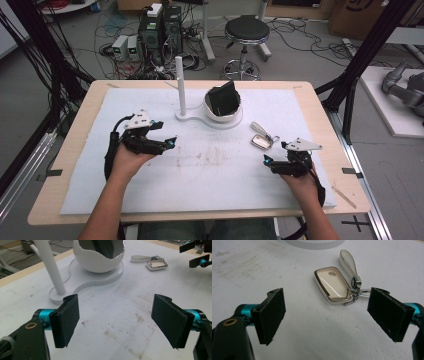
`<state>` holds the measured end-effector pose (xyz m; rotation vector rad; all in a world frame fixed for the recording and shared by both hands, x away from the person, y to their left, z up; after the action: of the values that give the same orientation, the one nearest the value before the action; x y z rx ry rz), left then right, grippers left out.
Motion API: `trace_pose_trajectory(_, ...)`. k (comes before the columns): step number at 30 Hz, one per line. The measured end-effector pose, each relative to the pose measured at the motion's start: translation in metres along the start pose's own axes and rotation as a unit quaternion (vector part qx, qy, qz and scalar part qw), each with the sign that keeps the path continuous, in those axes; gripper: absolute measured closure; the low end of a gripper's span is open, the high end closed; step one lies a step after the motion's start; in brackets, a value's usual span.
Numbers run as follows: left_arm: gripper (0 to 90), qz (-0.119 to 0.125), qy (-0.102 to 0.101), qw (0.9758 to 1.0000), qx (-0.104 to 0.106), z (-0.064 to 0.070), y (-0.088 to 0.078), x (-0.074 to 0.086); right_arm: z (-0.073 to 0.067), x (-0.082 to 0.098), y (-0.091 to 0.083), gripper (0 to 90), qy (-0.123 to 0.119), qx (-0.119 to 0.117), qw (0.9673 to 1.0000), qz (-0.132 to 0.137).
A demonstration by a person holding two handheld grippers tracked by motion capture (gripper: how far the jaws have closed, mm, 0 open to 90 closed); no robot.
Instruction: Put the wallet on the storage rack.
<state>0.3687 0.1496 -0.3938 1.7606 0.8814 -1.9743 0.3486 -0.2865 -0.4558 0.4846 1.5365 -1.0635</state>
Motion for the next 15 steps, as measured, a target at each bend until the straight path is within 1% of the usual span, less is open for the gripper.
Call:
trace_pose_trajectory(1,22.6,0.002,-0.001,1.0,-0.004,-0.002,-0.005,0.003,0.0,0.0,0.0,15.1,0.0,0.0,1.0,0.0)
trace_pose_trajectory(2,22.6,0.008,-0.003,0.9999,-0.007,-0.006,-0.015,0.009,0.001,0.0,0.001,15.1,0.001,-0.001,1.0,0.0)
trace_pose_trajectory(3,22.6,0.008,-0.003,0.9999,-0.007,-0.006,-0.015,0.009,0.002,0.0,0.002,15.1,0.002,0.0,1.0,-0.001)
trace_pose_trajectory(4,22.6,0.012,-0.007,0.9999,-0.01,-0.007,-0.019,0.011,0.002,0.0,0.002,15.1,0.002,0.0,1.0,0.0)
trace_pose_trajectory(5,22.3,0.015,-0.006,0.9997,-0.018,-0.011,-0.029,0.015,0.003,0.0,0.003,15.1,0.003,0.0,1.0,-0.001)
trace_pose_trajectory(6,22.2,0.015,-0.006,0.9997,-0.018,-0.011,-0.029,0.015,0.004,0.0,0.003,15.1,0.006,0.002,1.0,-0.001)
trace_pose_trajectory(7,22.2,0.019,-0.006,0.9996,-0.02,-0.013,-0.033,0.017,0.004,0.0,0.003,15.1,0.006,0.0,1.0,-0.001)
trace_pose_trajectory(8,22.2,0.026,-0.007,0.9991,-0.033,-0.018,-0.039,0.02,0.004,0.001,0.004,15.1,0.007,0.0,1.0,-0.002)
trace_pose_trajectory(9,22.2,0.026,-0.007,0.9991,-0.033,-0.018,-0.039,0.02,0.005,0.001,0.004,15.1,0.006,0.0,1.0,-0.002)
trace_pose_trajectory(11,22.1,0.034,-0.016,0.9982,-0.048,-0.024,-0.043,0.025,0.004,0.001,0.004,15.1,0.007,0.001,1.0,-0.003)
trace_pose_trajectory(12,21.9,0.034,-0.016,0.9982,-0.048,-0.024,-0.043,0.025,0.005,0.001,0.004,15.2,0.006,0.001,1.0,-0.002)
trace_pose_trajectory(13,21.8,0.04,-0.019,0.9973,-0.058,-0.026,-0.043,0.027,0.004,0.001,0.004,15.1,0.007,0.001,1.0,-0.003)
trace_pose_trajectory(15,21.8,0.04,-0.023,0.9971,-0.061,-0.027,-0.043,0.029,0.004,0.001,0.004,15.1,0.008,0.001,1.0,-0.003)
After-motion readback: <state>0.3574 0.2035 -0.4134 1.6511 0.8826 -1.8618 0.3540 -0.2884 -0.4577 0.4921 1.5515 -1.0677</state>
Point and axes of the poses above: each handheld gripper's, and its own axes: y roughly forward along the jaws, x roughly out of its underside, z roughly to its right, the point moved 4 cm from there along y, roughly forward along the jaws, and after that the axes turned 14 degrees about z, right-handed, at the moved point
